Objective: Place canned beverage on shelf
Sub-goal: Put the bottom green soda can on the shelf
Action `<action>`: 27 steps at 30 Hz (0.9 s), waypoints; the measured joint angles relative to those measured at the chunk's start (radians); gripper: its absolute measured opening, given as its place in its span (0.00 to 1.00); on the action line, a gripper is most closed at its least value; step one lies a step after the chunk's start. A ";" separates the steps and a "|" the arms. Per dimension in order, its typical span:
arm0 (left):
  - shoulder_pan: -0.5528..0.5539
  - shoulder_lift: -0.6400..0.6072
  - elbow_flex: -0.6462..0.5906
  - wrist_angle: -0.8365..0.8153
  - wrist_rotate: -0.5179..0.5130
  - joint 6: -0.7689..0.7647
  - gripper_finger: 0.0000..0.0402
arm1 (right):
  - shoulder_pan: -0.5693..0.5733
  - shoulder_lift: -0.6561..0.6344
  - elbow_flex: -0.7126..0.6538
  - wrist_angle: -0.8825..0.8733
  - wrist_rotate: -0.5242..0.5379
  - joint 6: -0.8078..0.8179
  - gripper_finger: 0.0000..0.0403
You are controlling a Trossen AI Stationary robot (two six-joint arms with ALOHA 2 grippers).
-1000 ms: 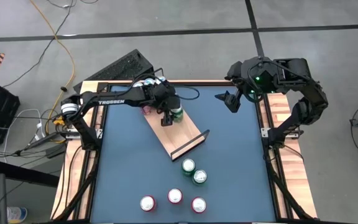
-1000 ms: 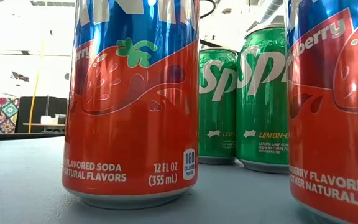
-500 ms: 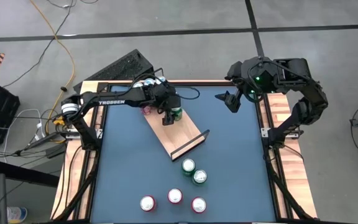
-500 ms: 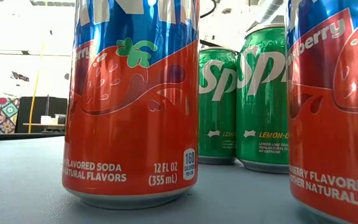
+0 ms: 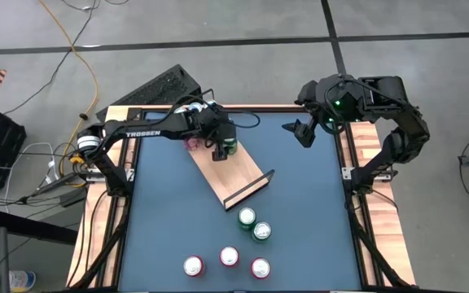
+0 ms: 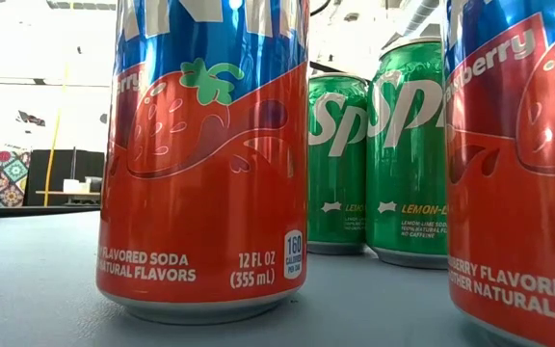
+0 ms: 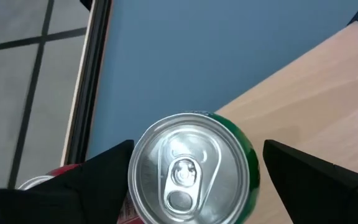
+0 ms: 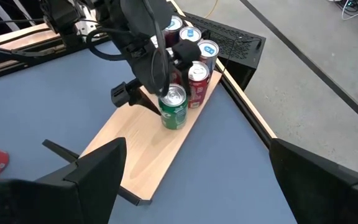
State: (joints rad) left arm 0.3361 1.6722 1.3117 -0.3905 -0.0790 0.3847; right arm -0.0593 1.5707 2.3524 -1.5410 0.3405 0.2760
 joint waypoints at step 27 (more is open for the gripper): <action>-0.029 -0.275 0.090 -0.324 -0.099 -0.302 0.55 | 0.000 0.000 0.000 -0.030 -0.001 -0.028 0.94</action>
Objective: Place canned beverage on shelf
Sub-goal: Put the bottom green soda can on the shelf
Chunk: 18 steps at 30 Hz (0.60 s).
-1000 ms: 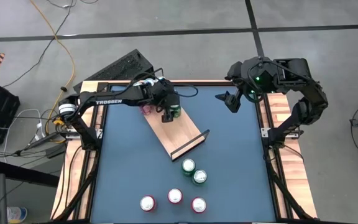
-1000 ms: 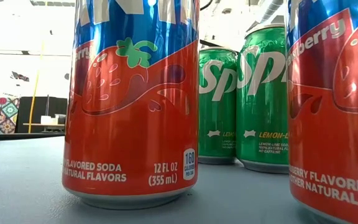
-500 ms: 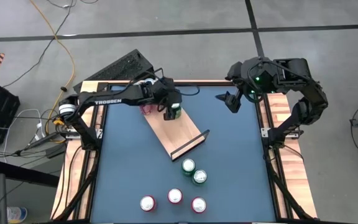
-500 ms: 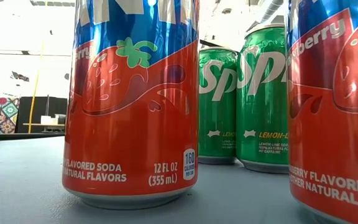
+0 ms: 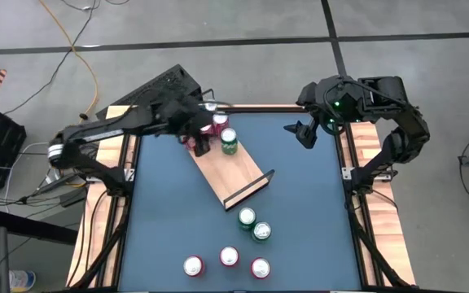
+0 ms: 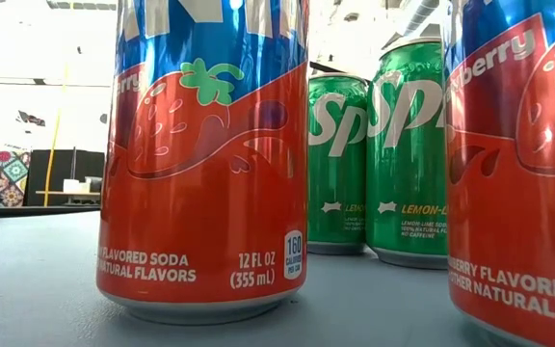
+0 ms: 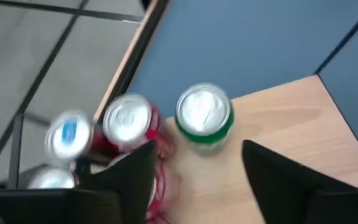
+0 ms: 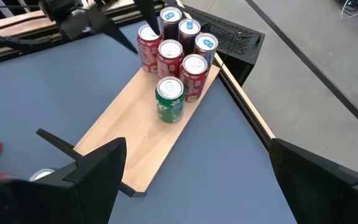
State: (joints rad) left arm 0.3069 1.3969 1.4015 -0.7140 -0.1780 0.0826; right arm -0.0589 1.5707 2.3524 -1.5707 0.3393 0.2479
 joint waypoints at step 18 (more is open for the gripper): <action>-0.027 -0.035 -0.373 0.396 -0.029 -0.207 0.00 | -0.005 0.000 0.000 0.008 0.001 -0.013 0.94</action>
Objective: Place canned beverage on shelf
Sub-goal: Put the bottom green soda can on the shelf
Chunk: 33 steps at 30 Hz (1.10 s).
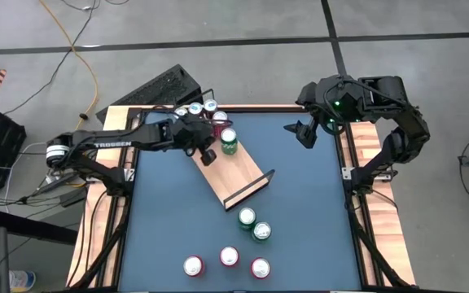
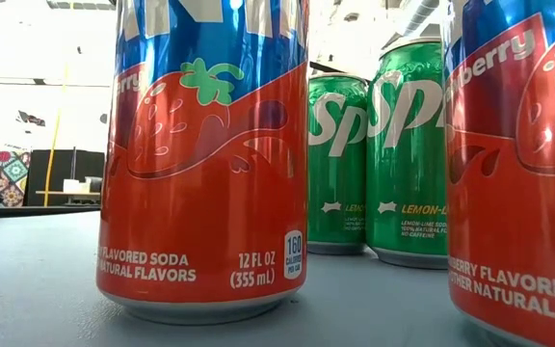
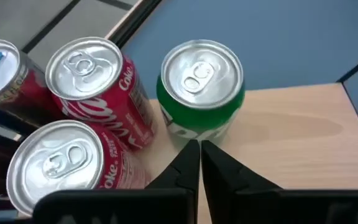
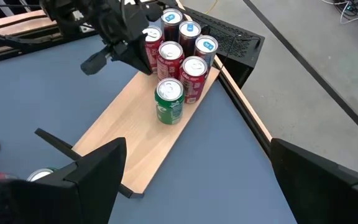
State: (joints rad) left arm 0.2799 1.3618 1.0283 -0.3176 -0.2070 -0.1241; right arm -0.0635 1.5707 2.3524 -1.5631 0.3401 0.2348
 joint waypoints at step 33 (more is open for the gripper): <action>0.039 0.096 0.000 0.074 -0.023 0.041 0.00 | -0.005 0.000 0.000 0.000 0.001 -0.008 0.94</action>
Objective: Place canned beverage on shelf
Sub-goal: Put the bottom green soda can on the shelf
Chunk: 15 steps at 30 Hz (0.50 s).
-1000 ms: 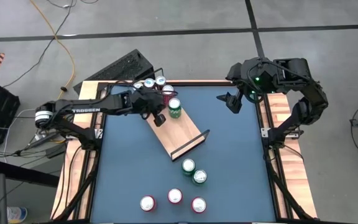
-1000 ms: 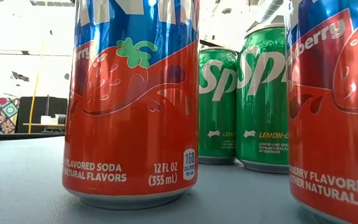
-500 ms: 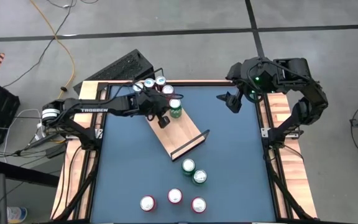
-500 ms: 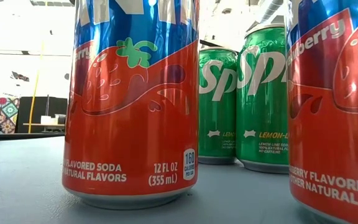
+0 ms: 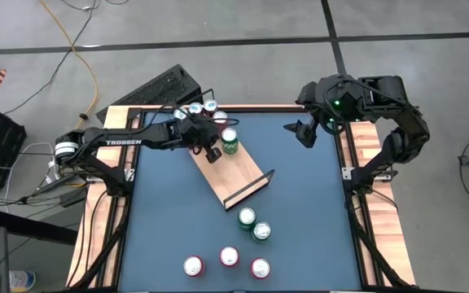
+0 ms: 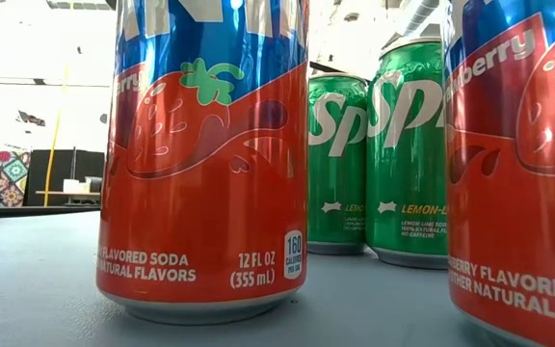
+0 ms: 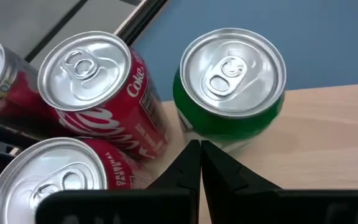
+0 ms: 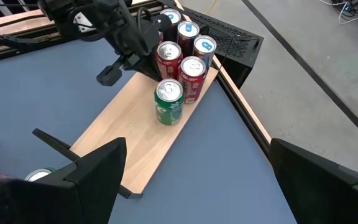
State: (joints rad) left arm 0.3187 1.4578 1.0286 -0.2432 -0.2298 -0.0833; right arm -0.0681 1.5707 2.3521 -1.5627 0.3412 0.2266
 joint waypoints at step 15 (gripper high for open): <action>0.009 0.000 0.000 0.036 0.020 0.000 0.00 | 0.000 0.000 0.000 0.000 0.000 -0.038 0.94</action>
State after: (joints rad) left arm 0.3276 1.4578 1.0286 -0.2073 -0.2096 -0.0834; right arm -0.0681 1.5707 2.3524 -1.5627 0.3412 0.1888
